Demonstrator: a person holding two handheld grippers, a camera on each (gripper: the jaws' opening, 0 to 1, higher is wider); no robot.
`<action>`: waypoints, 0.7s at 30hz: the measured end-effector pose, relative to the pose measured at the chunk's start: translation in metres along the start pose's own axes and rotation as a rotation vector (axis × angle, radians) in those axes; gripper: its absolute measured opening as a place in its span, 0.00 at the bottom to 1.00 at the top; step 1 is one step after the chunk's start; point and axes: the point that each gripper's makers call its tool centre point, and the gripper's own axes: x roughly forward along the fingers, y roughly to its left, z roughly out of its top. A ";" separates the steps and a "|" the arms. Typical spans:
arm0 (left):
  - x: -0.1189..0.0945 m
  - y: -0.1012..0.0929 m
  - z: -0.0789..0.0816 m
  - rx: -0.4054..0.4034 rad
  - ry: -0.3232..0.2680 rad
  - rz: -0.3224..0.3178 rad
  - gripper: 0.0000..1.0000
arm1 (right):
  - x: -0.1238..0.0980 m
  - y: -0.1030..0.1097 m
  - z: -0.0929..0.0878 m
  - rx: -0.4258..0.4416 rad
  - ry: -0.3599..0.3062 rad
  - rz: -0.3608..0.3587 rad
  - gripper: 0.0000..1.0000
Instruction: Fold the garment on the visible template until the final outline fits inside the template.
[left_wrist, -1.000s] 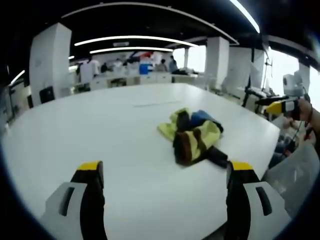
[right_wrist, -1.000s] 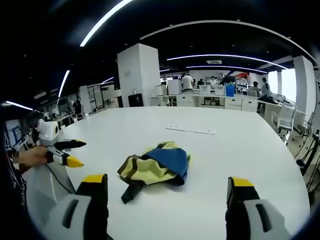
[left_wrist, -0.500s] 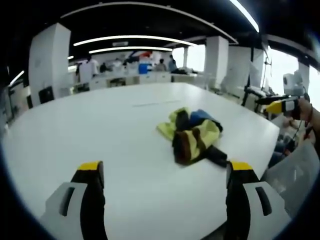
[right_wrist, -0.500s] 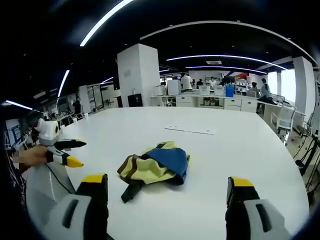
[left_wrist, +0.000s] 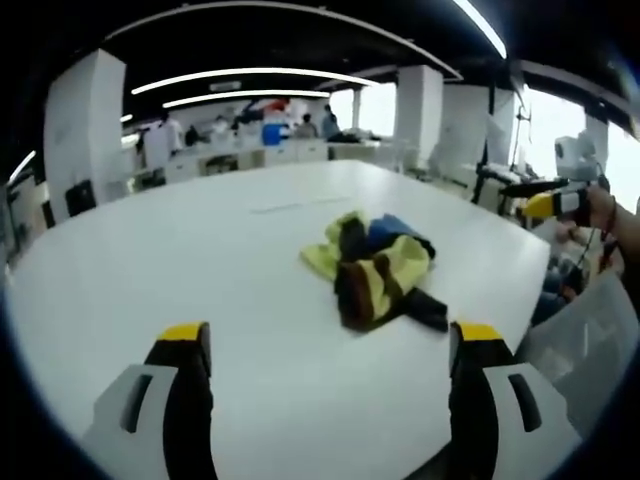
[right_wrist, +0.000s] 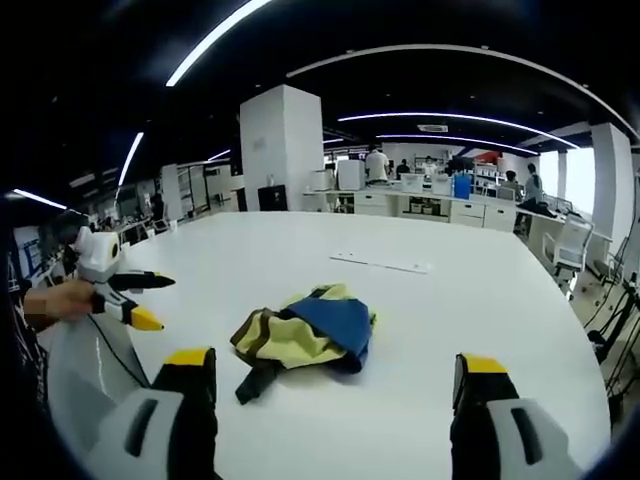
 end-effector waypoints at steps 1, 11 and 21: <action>0.001 -0.001 0.001 0.007 0.001 -0.006 0.94 | 0.001 0.000 -0.001 -0.003 0.003 -0.001 0.98; 0.020 -0.009 0.017 0.040 -0.017 -0.072 0.85 | 0.015 0.003 0.003 -0.022 0.019 0.043 0.85; 0.045 -0.017 0.008 0.036 0.006 -0.116 0.75 | 0.047 0.004 0.010 -0.078 0.043 0.155 0.64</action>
